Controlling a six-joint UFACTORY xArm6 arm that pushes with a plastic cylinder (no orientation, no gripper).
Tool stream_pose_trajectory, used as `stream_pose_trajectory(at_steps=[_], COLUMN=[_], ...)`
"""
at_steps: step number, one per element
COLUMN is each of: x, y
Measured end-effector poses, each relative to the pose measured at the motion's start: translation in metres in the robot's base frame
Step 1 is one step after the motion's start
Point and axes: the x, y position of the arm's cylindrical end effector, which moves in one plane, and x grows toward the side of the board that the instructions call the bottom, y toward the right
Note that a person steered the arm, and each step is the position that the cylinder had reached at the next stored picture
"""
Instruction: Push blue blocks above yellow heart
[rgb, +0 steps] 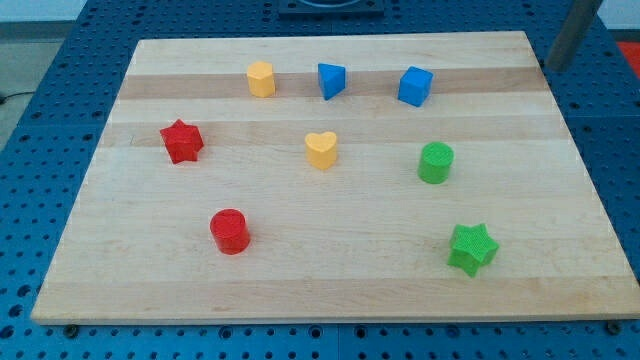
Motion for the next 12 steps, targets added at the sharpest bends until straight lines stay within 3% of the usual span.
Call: stream_pose_trajectory(at_steps=[2, 4, 6, 9, 10, 12], x=[0.000, 0.031, 0.038, 0.054, 0.057, 0.056], y=[-0.002, -0.024, -0.151, -0.259, -0.270, -0.357])
